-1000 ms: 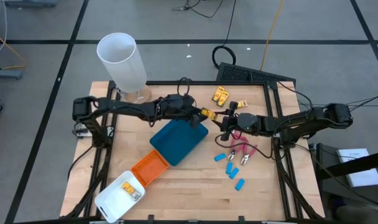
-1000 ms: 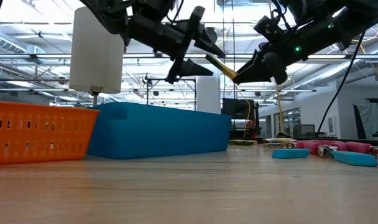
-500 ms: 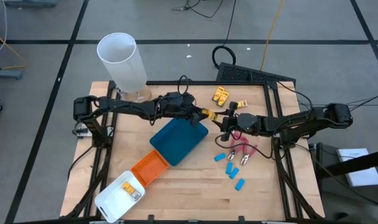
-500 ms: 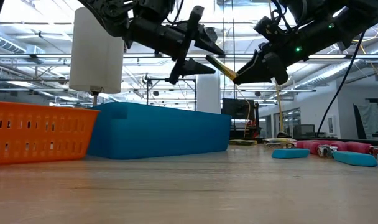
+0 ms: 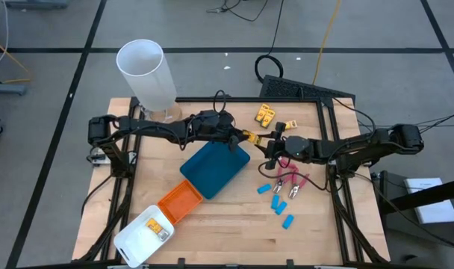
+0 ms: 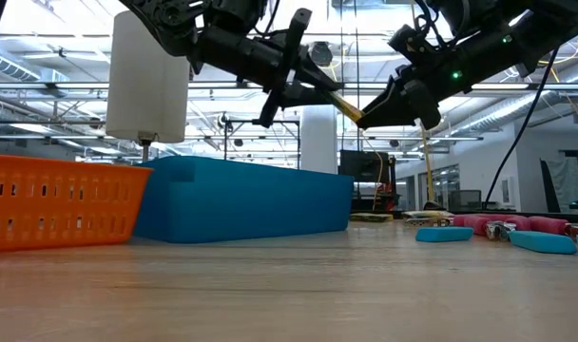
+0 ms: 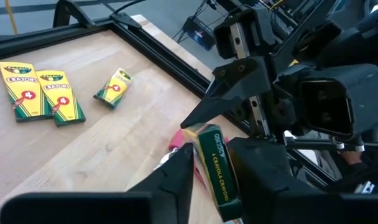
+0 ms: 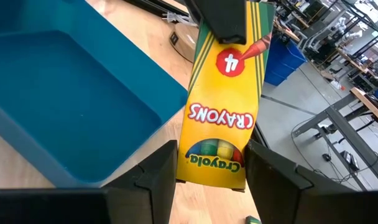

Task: Pick & Place School Supplies
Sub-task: Put the yellow crayon box into the white bin

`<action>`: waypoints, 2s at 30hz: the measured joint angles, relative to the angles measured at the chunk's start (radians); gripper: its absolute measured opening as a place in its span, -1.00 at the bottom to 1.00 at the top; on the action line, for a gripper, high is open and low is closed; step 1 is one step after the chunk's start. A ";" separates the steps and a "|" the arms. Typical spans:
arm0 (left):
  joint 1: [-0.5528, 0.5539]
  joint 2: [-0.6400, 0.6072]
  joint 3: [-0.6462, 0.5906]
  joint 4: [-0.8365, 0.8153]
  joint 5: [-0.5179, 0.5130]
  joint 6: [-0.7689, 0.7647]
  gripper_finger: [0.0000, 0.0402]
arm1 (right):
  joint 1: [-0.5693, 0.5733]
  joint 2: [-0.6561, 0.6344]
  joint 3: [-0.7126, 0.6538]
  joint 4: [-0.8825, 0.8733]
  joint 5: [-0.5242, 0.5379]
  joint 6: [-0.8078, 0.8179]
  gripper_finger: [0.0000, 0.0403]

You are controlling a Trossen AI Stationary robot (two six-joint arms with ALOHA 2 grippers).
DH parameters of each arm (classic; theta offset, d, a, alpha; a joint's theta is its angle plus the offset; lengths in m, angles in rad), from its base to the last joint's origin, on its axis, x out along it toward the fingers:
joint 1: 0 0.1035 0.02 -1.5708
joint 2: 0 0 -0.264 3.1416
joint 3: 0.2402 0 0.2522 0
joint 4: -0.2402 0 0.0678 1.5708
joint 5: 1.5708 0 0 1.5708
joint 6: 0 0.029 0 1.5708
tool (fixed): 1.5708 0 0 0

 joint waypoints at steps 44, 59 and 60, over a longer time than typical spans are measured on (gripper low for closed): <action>-0.398 -0.559 0.000 -1.123 -0.157 -0.013 -0.79 | -0.001 -0.238 -0.001 -0.244 -0.004 0.428 0.08; -1.130 -0.519 -0.001 -1.251 -0.563 -0.804 -0.75 | 0.000 -0.238 -0.001 -0.184 -0.005 0.388 0.07; -1.166 -0.503 -0.001 -1.257 -0.581 -0.855 -0.73 | 0.000 -0.238 -0.001 -0.167 -0.005 0.375 0.06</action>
